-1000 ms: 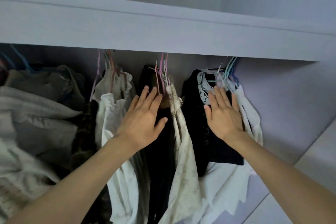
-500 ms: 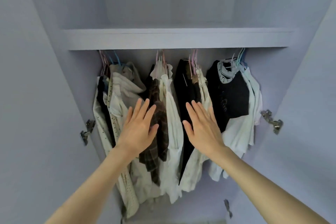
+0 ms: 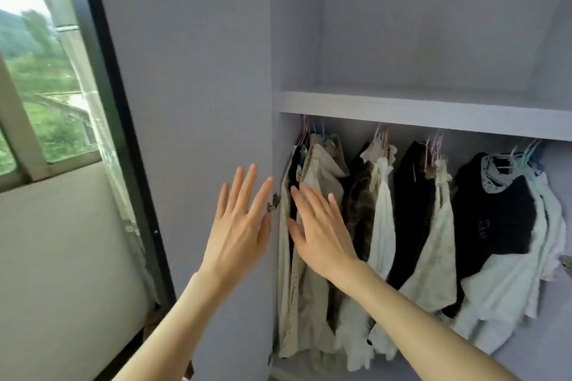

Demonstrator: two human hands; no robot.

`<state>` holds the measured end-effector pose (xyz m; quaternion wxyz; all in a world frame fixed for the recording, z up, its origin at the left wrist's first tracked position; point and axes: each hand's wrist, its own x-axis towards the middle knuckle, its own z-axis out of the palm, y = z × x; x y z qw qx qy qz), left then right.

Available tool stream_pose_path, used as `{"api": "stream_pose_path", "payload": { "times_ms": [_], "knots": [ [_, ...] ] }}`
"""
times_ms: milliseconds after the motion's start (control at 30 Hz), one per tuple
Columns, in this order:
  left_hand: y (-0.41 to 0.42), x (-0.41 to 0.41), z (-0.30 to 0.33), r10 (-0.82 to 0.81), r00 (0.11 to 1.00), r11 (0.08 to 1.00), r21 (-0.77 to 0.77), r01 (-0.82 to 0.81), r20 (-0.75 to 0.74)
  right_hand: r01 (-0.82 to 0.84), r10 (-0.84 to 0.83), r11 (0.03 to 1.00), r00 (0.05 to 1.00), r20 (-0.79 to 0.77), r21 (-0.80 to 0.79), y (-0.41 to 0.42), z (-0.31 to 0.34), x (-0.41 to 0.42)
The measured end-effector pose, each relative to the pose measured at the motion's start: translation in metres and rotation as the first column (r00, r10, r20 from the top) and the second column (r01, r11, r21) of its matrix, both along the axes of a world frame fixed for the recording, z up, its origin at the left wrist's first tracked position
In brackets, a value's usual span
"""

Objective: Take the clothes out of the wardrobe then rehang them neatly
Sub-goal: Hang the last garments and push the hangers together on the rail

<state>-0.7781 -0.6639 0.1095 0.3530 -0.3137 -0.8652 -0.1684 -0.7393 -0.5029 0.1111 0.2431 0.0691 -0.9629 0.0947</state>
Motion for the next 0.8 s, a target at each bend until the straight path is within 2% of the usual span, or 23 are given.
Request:
{"api": "stream_pose_path", "payload": {
  "times_ms": [100,200,300,367,433,500,633,800],
  "knots": [
    [-0.042,0.015,0.027,0.100,0.989,0.995,0.037,-0.096,-0.105,-0.158,0.153,0.986,0.984,-0.088,-0.054,-0.043,0.020,0.002],
    [-0.089,0.019,0.056,0.193,0.969,0.974,0.148,-0.171,-0.151,-0.296,0.280,0.952,0.944,-0.174,-0.074,-0.090,0.045,0.002],
    [-0.130,0.016,0.078,0.294,0.955,0.927,0.256,-0.275,-0.038,-0.409,0.385,0.907,0.902,-0.195,-0.098,-0.134,0.065,0.000],
    [-0.148,0.008,0.082,0.309,0.947,0.911,0.259,-0.320,0.086,-0.456,0.428,0.876,0.885,-0.184,-0.157,-0.158,0.071,-0.002],
    [-0.156,-0.001,0.083,0.273,0.943,0.919,0.237,-0.314,0.189,-0.474,0.448,0.839,0.880,-0.155,-0.268,-0.176,0.072,-0.007],
    [-0.157,-0.005,0.085,0.164,0.951,0.938,0.256,-0.232,0.262,-0.471,0.452,0.819,0.882,-0.136,-0.328,-0.185,0.072,-0.014],
    [-0.156,-0.007,0.085,-0.018,0.971,0.930,0.360,-0.072,0.239,-0.449,0.446,0.789,0.888,-0.111,-0.419,-0.183,0.072,-0.024],
    [-0.151,0.002,0.078,-0.155,0.968,0.923,0.377,0.071,0.197,-0.472,0.454,0.722,0.875,-0.168,-0.506,-0.159,0.070,-0.008]
  ]
}}
